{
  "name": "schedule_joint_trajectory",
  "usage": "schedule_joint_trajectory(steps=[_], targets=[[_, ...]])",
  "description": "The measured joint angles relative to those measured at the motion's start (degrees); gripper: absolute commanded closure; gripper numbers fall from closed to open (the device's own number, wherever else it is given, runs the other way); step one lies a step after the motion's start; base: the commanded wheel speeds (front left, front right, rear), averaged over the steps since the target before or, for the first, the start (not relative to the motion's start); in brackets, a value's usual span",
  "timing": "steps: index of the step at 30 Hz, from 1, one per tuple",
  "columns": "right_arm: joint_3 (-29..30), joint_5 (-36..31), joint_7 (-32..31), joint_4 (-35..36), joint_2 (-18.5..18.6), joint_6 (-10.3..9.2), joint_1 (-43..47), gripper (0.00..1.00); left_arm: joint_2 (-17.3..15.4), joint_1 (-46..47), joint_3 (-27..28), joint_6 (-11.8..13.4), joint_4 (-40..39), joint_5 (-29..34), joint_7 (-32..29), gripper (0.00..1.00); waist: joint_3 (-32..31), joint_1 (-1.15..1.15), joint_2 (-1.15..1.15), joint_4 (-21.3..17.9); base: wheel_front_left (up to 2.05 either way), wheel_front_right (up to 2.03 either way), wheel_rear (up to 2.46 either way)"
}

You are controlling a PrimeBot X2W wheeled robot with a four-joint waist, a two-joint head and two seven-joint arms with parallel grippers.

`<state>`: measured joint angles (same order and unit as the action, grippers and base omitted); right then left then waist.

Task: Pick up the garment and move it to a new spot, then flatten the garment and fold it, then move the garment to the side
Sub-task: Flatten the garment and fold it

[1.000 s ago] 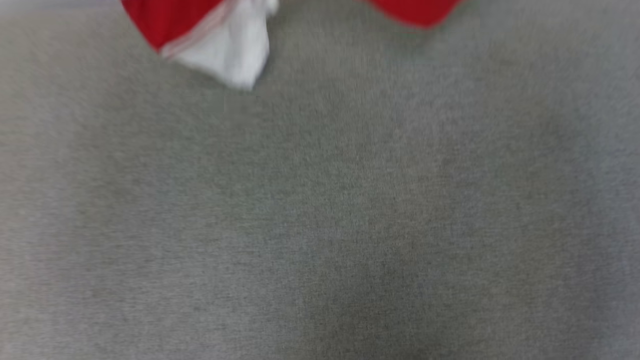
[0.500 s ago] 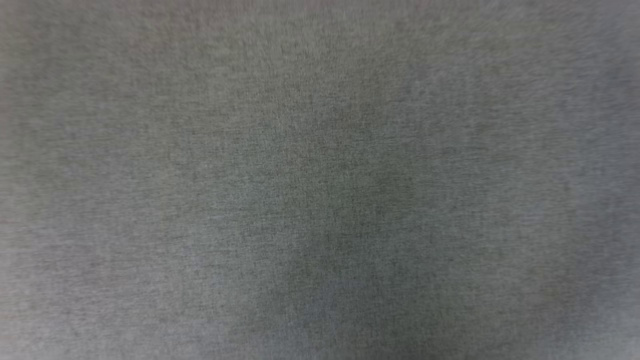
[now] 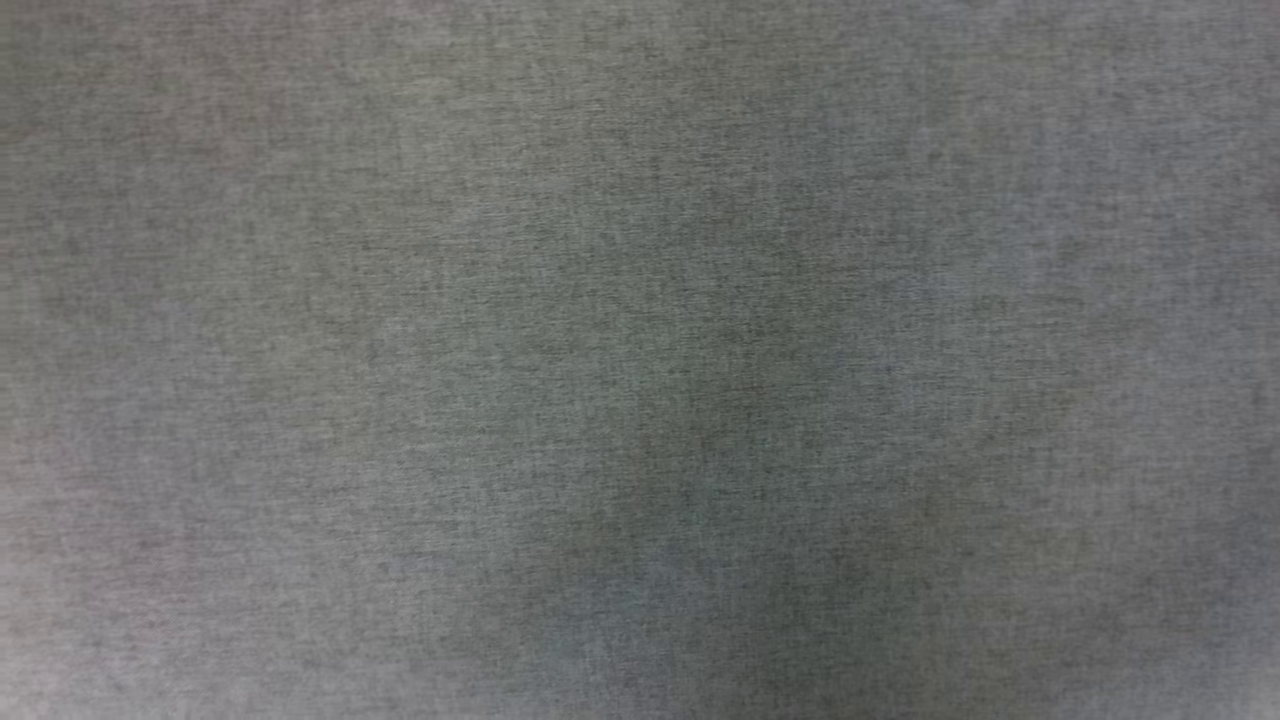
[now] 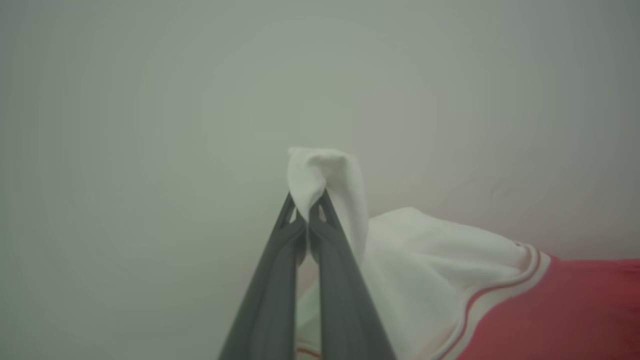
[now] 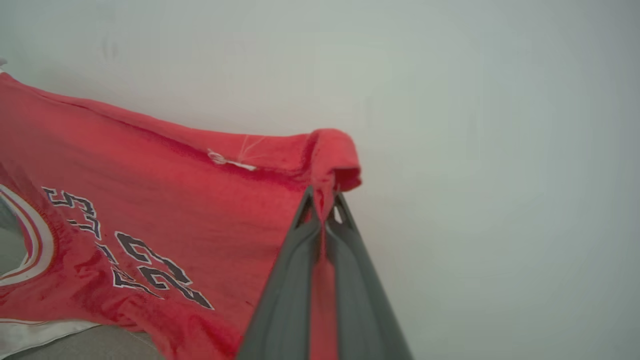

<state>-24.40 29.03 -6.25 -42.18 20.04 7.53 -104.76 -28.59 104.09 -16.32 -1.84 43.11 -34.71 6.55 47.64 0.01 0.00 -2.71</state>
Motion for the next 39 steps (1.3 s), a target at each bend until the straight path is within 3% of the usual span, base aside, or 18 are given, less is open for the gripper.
schedule_joint_trajectory(steps=[6, 12, 17, 24, 31, 39], targets=[[-5.5, 4.4, 2.0, -3.1, 1.3, 0.0, 1.5, 1.0, 2.1, -3.8, 0.5, -2.7, 5.1, -2.6, 3.9, 1.0, -1.3, 0.0, 0.0, 1.3, 0.0, 0.0, 0.0], [-11.1, 9.5, 3.8, -4.1, 3.0, 0.0, 11.0, 1.0, 3.8, -13.6, 0.5, -5.0, 8.9, -6.0, 6.6, 1.0, -6.2, -0.01, 0.0, 2.4, 0.0, 0.0, 0.0], [-13.9, 13.9, 4.1, -3.0, 3.5, 0.01, 24.8, 1.0, 4.4, -27.1, 1.3, -5.6, 8.6, -11.2, 7.7, 1.0, -12.6, -0.01, 0.0, 3.0, 0.0, 0.0, 0.0], [-16.5, 18.4, 3.2, 0.1, 4.9, 0.02, 45.7, 1.0, 2.4, -53.2, 0.8, -5.5, -0.1, -16.1, 7.7, 1.0, -24.4, -0.02, 0.0, 2.7, 0.0, 0.0, 0.0], [-14.9, 21.5, 2.8, 4.8, 7.0, 0.03, 62.6, 1.0, 1.0, -77.2, 0.4, 1.8, -13.5, -17.6, 4.7, 1.0, -34.4, -0.03, 0.0, 2.1, 0.0, 0.0, 0.0], [-10.1, 20.0, 0.9, 12.6, 9.3, 0.05, 79.5, 1.0, -2.2, -103.2, 1.9, 15.4, -36.0, -19.3, 0.1, 1.0, -42.2, -0.04, 0.0, 1.0, 0.0, 0.0, 0.0]])
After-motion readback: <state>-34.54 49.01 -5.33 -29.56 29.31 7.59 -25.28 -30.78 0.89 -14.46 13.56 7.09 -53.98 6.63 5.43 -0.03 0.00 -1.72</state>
